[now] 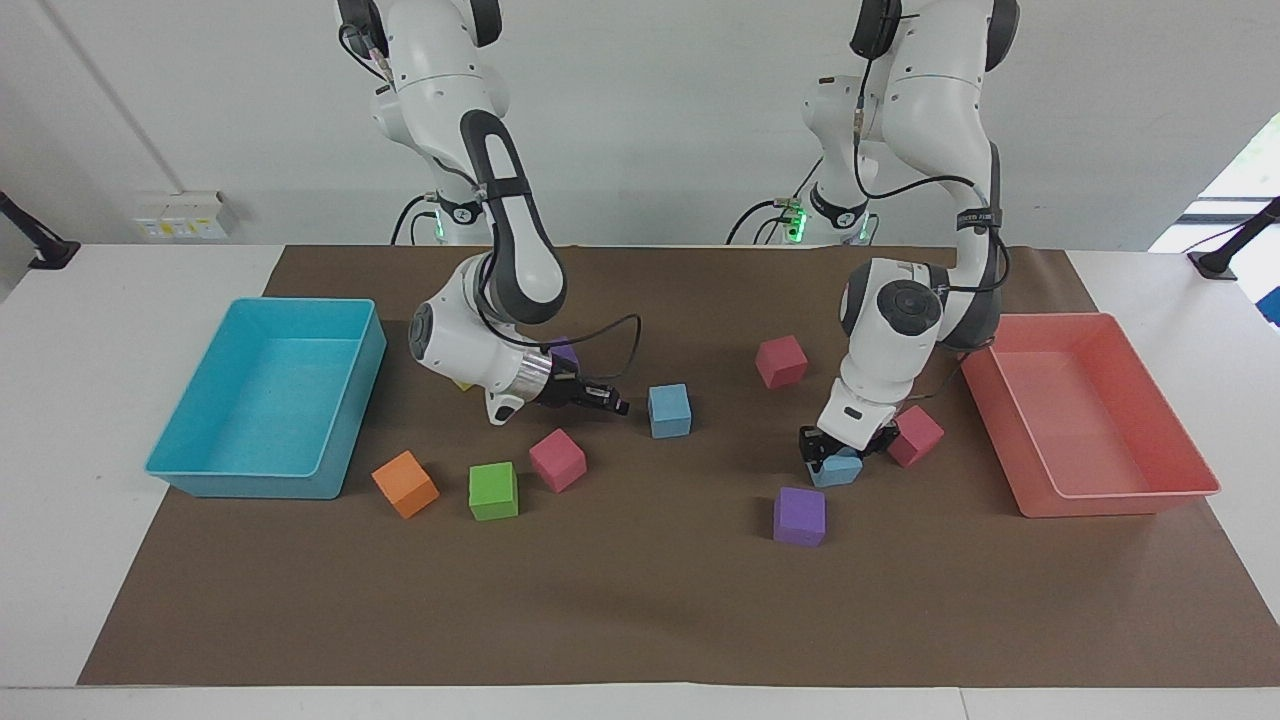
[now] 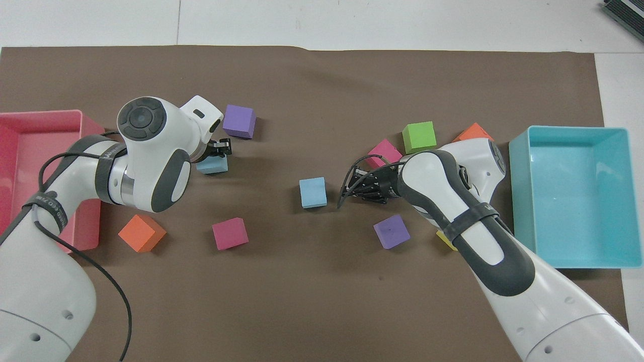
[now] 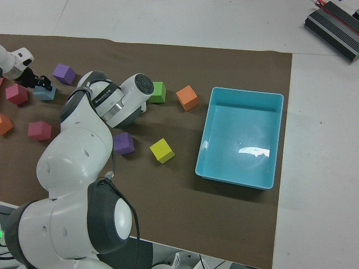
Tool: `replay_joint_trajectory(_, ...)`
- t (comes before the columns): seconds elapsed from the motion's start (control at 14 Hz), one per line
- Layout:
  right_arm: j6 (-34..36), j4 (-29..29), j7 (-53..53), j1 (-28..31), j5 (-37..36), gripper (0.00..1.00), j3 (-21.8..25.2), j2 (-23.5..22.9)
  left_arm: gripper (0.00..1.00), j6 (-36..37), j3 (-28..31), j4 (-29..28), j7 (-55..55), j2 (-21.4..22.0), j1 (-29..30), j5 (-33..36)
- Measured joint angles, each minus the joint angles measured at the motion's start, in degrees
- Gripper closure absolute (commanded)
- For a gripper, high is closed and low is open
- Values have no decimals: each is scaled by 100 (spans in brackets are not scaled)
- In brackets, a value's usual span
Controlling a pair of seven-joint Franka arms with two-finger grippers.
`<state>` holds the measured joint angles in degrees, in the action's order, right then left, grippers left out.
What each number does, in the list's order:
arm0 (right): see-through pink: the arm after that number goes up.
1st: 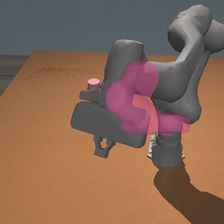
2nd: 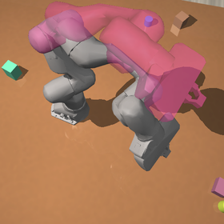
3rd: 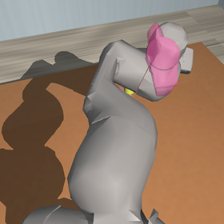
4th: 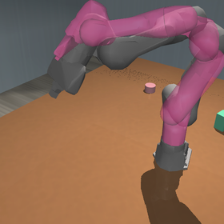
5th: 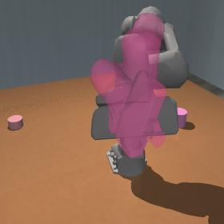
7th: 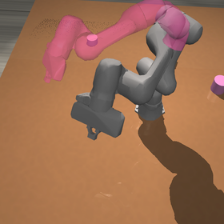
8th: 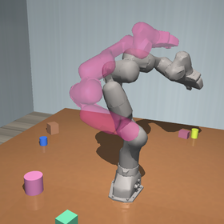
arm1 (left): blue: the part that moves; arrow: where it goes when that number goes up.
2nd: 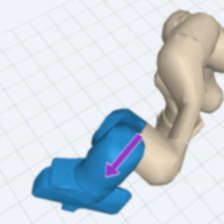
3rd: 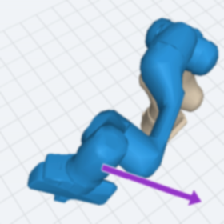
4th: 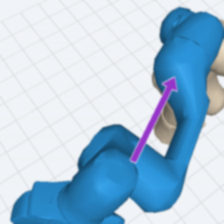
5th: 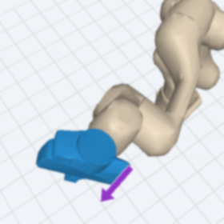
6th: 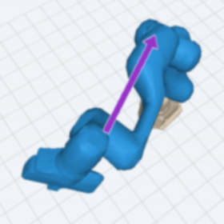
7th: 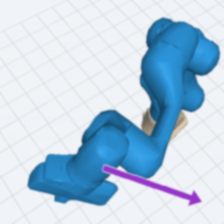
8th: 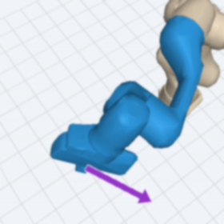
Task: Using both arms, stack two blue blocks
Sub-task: 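Lower the left gripper and grasp the light-blue cube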
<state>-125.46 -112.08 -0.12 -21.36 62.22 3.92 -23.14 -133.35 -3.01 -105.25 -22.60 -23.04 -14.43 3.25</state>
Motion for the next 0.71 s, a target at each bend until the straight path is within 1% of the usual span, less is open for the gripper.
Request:
replay_joint_trajectory(0.21,0,0,-4,13,10,100,6,-6,70,30,5,9,0,74,-2,22)
replay_joint_trajectory(0.43,0,0,-13,21,10,100,4,-6,69,274,12,43,0,432,-2,175)
replay_joint_trajectory(0.57,-5,0,-13,1,10,100,-7,-6,69,648,12,216,0,680,-2,192)
replay_joint_trajectory(0.71,-18,0,-13,-2,10,100,-14,-6,68,1246,-9,596,0,797,-15,194)
